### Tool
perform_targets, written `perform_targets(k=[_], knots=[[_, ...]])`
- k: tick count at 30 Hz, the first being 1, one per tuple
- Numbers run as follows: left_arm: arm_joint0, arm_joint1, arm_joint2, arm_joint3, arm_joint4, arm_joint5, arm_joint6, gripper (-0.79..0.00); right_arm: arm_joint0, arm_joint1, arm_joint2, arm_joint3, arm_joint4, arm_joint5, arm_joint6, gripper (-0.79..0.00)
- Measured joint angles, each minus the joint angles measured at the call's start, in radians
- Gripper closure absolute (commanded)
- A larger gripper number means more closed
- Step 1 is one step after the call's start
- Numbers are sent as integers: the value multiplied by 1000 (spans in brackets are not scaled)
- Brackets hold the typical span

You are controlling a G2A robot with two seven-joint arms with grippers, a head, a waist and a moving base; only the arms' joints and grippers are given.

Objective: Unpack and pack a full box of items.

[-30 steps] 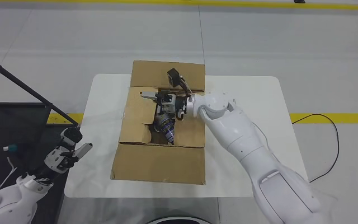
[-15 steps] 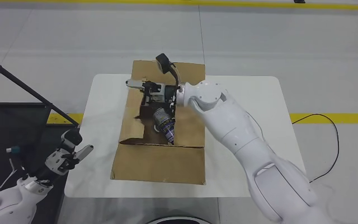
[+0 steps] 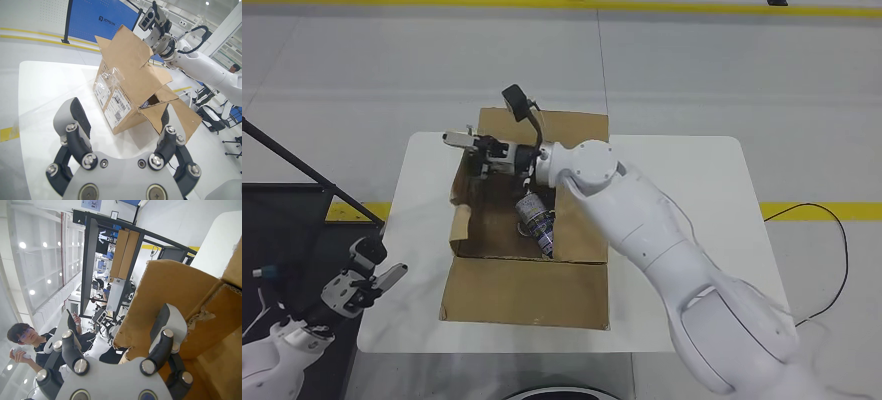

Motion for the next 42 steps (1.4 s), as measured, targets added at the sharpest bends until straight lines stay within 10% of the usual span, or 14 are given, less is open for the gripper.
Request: perform_targets(k=[42], knots=[[39,-43,-77,14,-33,-73,-14,-785,3,-214,-72,271,-136,-118,-103,-785]])
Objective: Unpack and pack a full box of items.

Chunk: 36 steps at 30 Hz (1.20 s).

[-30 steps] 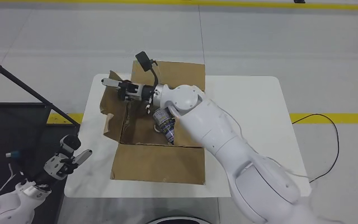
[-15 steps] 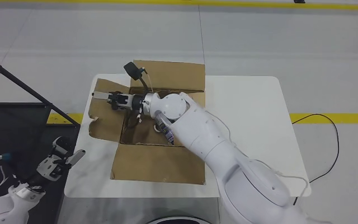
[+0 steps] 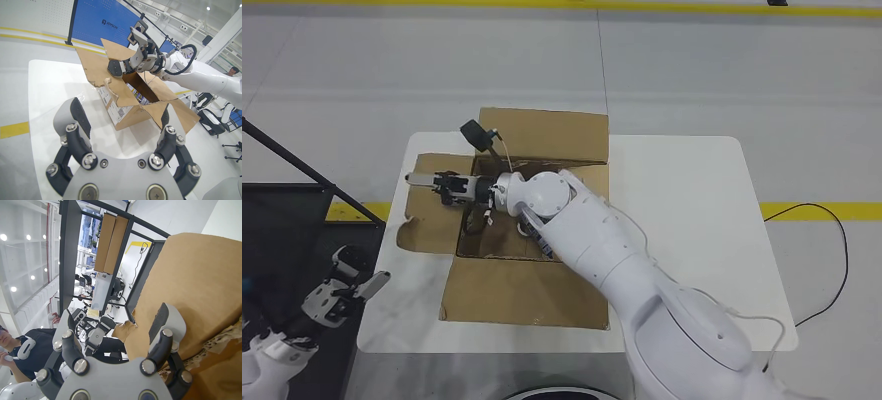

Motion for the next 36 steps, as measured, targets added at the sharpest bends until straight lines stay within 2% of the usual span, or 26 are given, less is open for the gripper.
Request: perform_targets(k=[15,27,36], knots=[[18,-22,-46,-51,11,5,55,-785,-2,-12,36,33,-14,1,27,-785],[19,-23,-48,-54,10,2,55,-785,-2,-13,65,40,-26,-7,51,-785],[19,-23,-48,-54,10,2,55,-785,26,5,109,21,-15,-95,109,-785]])
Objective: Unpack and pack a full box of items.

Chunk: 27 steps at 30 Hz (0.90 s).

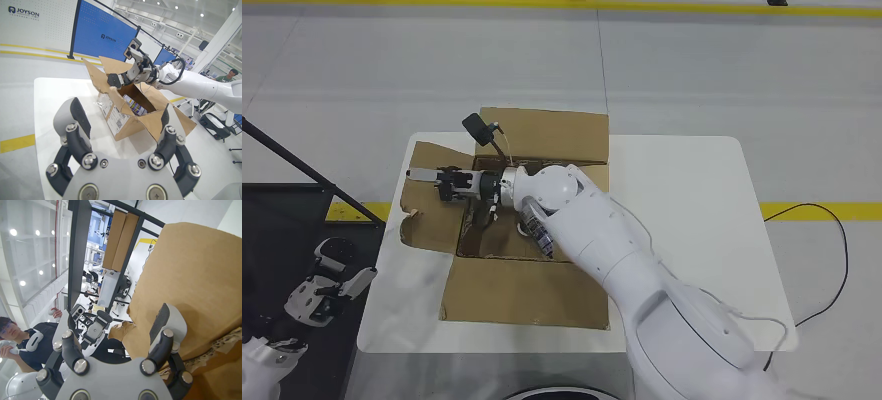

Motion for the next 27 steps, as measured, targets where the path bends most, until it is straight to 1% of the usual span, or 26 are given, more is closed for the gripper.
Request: perform_targets(k=[4,8,12,14,19,22,26,27], knots=[[-18,-1,3,-19,-6,15,-6,-785,20,19,23,-10,-3,-48,44,-785],[-44,0,4,-50,-23,12,-36,-785,21,42,48,-30,2,-78,102,-785],[-83,5,18,-85,-51,14,-95,-785,19,79,82,-55,6,-103,191,-785],[-104,8,30,-100,-67,19,-126,-785,18,99,100,-66,0,-115,215,-785],[-175,19,79,-128,-127,49,-233,-785,-9,167,162,-130,-21,-150,267,-785],[-227,27,114,-135,-174,68,-300,-785,-50,218,216,-206,-32,-158,297,-785],[-297,37,164,-139,-212,100,-383,-785,-152,296,317,-391,-61,-122,335,-785],[-319,39,183,-140,-228,107,-405,-785,-200,321,354,-476,-82,-95,347,-785]])
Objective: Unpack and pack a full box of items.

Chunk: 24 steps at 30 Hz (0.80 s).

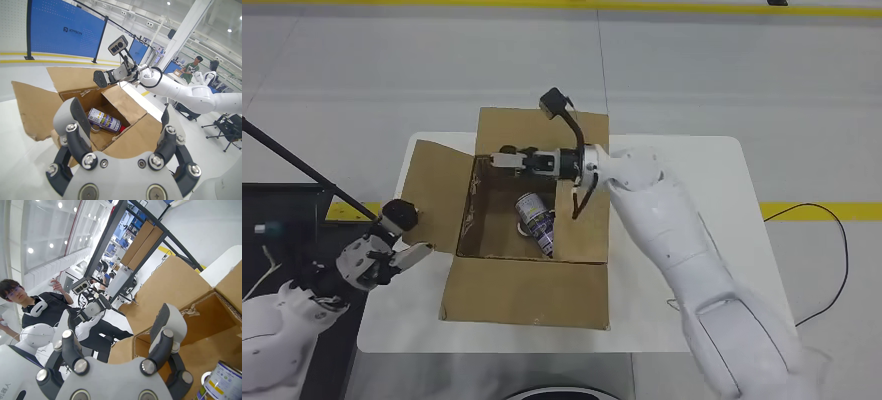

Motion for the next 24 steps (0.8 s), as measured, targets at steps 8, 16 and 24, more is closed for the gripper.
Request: perform_targets(k=[8,16,24], knots=[[-146,11,159,-7,-76,60,-122,-785,-428,125,268,-708,-173,279,60,-785],[-309,6,392,13,-60,162,-206,-785,-659,171,425,-1010,-189,355,56,-785],[-421,-3,534,41,-44,225,-259,-785,-719,190,491,-1038,-200,379,26,-785]])
